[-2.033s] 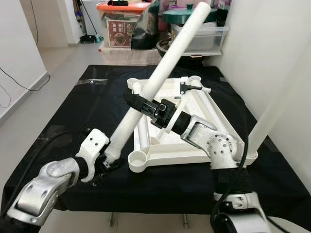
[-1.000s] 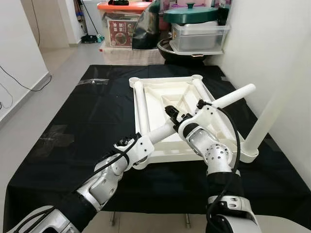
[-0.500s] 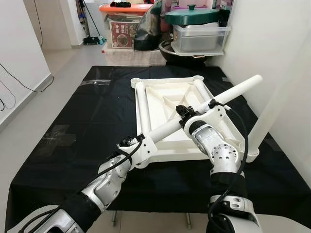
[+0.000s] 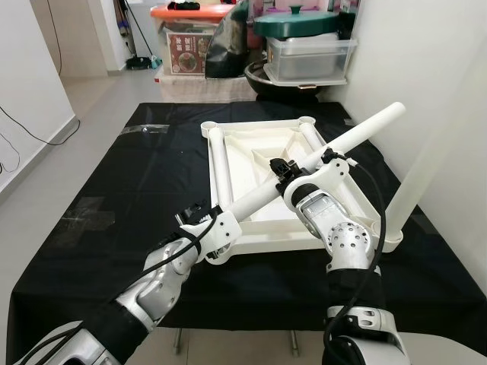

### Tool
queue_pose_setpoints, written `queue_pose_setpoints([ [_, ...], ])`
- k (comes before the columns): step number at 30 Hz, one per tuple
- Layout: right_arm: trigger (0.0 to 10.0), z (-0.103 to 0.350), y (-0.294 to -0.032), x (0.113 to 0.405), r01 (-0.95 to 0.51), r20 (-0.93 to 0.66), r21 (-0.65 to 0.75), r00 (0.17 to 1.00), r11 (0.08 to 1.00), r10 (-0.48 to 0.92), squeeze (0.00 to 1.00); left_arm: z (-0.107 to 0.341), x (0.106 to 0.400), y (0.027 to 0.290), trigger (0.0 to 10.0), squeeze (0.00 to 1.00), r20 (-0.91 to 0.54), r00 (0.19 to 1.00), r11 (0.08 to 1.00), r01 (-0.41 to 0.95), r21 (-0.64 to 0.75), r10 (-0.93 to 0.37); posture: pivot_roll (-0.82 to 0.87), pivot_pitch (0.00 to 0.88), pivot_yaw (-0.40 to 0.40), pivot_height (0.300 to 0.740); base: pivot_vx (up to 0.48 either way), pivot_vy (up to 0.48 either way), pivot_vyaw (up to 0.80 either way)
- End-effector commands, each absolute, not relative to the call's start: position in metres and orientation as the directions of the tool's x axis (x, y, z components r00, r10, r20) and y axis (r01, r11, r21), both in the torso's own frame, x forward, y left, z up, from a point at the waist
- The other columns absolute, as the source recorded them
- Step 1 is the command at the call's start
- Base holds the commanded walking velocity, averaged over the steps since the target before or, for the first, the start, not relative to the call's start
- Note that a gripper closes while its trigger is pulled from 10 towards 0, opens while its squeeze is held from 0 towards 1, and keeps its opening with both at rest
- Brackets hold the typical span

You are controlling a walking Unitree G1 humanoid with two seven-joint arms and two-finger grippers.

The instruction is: Building children table

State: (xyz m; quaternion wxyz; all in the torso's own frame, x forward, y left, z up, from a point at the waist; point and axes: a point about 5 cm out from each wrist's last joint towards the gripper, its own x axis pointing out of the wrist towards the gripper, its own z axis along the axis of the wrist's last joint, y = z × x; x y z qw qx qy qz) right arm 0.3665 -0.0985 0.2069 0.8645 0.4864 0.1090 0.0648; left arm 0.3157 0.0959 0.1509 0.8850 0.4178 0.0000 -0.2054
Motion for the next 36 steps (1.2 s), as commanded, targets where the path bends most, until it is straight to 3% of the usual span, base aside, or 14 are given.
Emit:
queue_pose_setpoints([
  [1, 0.0, 0.218, -0.054, 0.363, -0.068, -0.097, 0.885, 0.941, 0.461, 0.325, 0.00, 0.167, 0.317, 0.098, 10.0, 1.00, -0.116, 0.921, 0.589, 0.330, 0.738, -0.371, 0.06, 0.000, -0.032, 0.740, 0.000, 0.000, 0.00],
  [4, 0.0, 0.235, -0.065, 0.377, -0.105, -0.047, 0.867, 0.956, 0.486, 0.290, 0.00, 0.184, 0.302, 0.085, 10.0, 1.00, -0.055, 0.888, 0.647, 0.375, 0.664, -0.457, 0.07, 0.000, -0.037, 0.740, 0.000, 0.000, 0.00],
  [8, 0.0, 0.256, -0.072, 0.389, -0.136, 0.006, 0.857, 0.967, 0.497, 0.254, 0.00, 0.190, 0.291, 0.074, 10.0, 1.00, -0.019, 0.848, 0.659, 0.426, 0.620, -0.530, 0.07, 0.000, -0.040, 0.740, 0.000, 0.000, 0.00],
  [9, 0.0, 0.267, -0.072, 0.393, -0.160, 0.038, 0.851, 0.969, 0.500, 0.244, 0.00, 0.191, 0.289, 0.072, 10.0, 0.24, -0.015, 0.840, 0.653, 0.432, 0.622, -0.542, 0.08, 0.000, -0.044, 0.740, 0.000, 0.000, 0.00],
  [10, 0.0, 0.267, -0.072, 0.393, -0.160, 0.038, 0.851, 0.969, 0.500, 0.244, 0.00, 0.191, 0.289, 0.072, 10.0, 0.24, -0.015, 0.840, 0.653, 0.432, 0.622, -0.542, 0.08, 0.000, -0.044, 0.740, 0.000, 0.000, 0.00],
  [11, 0.0, 0.277, -0.071, 0.396, -0.184, 0.069, 0.843, 0.969, 0.506, 0.237, 0.00, 0.190, 0.289, 0.073, 10.0, 0.00, -0.016, 0.841, 0.646, 0.428, 0.631, -0.541, 0.08, 0.000, -0.046, 0.740, 0.000, 0.000, 0.00],
  [16, 0.0, 0.309, -0.078, 0.399, -0.284, 0.204, 0.750, 0.958, 0.597, 0.199, 0.00, 0.187, 0.289, 0.081, 10.0, 0.00, -0.016, 0.865, 0.651, 0.389, 0.652, -0.502, 0.09, 0.000, -0.050, 0.740, 0.000, 0.000, 0.00],
  [18, 0.0, 0.328, -0.090, 0.400, -0.322, 0.297, 0.629, 0.941, 0.708, 0.164, 0.00, 0.188, 0.287, 0.088, 10.0, 0.00, 0.007, 0.888, 0.689, 0.351, 0.634, -0.459, 0.09, 0.000, -0.053, 0.740, 0.000, 0.000, 0.00],
  [24, 0.0, 0.358, -0.115, 0.400, -0.338, 0.447, 0.424, 0.885, 0.840, 0.130, 0.00, 0.179, 0.278, 0.101, 10.0, 0.00, -0.015, 0.913, 0.727, 0.333, 0.600, -0.407, 0.10, 0.000, -0.059, 0.740, 0.000, 0.000, 0.00],
  [36, 0.0, 0.362, -0.118, 0.394, -0.396, 0.525, 0.265, 0.824, 0.880, 0.213, 0.00, 0.154, 0.271, 0.115, 10.0, 0.00, -0.114, 0.918, 0.724, 0.371, 0.582, -0.379, 0.08, 0.000, -0.046, 0.740, 0.000, 0.000, 0.00],
])
